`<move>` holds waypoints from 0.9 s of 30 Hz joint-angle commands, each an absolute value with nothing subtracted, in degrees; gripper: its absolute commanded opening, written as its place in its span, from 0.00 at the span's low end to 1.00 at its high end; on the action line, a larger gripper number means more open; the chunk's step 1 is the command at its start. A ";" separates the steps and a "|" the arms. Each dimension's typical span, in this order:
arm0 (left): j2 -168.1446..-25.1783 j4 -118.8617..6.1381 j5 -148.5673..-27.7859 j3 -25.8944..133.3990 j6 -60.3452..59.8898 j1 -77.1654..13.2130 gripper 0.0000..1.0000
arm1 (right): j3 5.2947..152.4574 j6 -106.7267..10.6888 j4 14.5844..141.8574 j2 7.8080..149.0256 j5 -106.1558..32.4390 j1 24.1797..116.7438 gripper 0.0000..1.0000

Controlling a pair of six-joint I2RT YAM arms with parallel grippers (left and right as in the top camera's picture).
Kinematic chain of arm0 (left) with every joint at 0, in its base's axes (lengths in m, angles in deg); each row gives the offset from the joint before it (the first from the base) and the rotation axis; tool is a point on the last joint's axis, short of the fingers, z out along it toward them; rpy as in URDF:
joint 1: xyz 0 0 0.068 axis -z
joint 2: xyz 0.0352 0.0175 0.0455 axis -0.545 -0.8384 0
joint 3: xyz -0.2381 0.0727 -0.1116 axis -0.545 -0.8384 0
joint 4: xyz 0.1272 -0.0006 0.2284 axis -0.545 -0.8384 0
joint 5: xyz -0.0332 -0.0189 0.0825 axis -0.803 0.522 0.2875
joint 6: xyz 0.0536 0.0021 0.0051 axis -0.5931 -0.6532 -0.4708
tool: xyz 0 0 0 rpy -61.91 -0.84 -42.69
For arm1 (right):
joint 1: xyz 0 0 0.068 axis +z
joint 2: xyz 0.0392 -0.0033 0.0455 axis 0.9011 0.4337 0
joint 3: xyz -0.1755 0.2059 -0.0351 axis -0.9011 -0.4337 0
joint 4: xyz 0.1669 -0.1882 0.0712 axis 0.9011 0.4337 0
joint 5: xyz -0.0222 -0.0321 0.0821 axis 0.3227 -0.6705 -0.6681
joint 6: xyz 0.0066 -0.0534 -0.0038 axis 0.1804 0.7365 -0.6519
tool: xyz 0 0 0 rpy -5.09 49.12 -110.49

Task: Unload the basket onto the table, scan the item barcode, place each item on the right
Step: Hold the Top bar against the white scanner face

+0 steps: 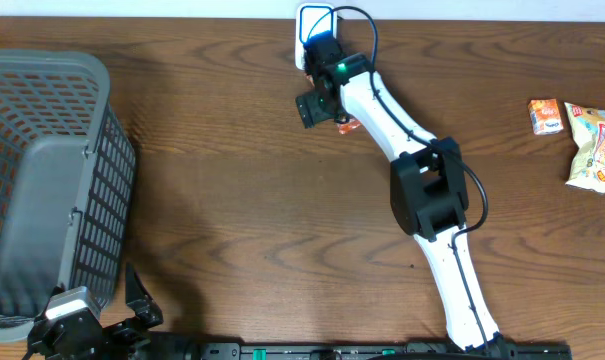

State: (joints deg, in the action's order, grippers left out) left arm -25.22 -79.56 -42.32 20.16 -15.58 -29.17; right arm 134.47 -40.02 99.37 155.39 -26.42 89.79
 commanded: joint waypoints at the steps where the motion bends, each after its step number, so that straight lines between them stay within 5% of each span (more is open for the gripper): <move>1: -25.22 -85.11 -41.03 15.98 -11.56 -29.36 0.98 | 130.95 -41.81 100.64 159.41 -25.53 87.67 0.98; 2: -25.20 -85.11 -41.03 15.98 -11.56 -29.36 0.98 | 130.97 -41.81 100.64 159.36 -25.55 87.59 0.94; 3: -25.20 -85.11 -41.01 15.98 -11.56 -29.36 0.98 | 130.97 -41.81 100.85 159.36 -25.55 87.48 0.80; 6: -25.20 -85.11 -41.03 15.98 -11.56 -29.36 0.98 | 129.35 -41.86 101.60 159.63 -27.71 87.37 0.14; 7: -25.22 -85.11 -41.03 15.98 -11.56 -29.36 0.98 | 128.17 -41.83 101.38 159.63 -28.76 87.39 0.03; 27: -25.20 -85.11 -41.01 15.98 -11.56 -29.36 0.98 | 137.97 -37.72 89.68 147.47 -30.68 86.56 0.01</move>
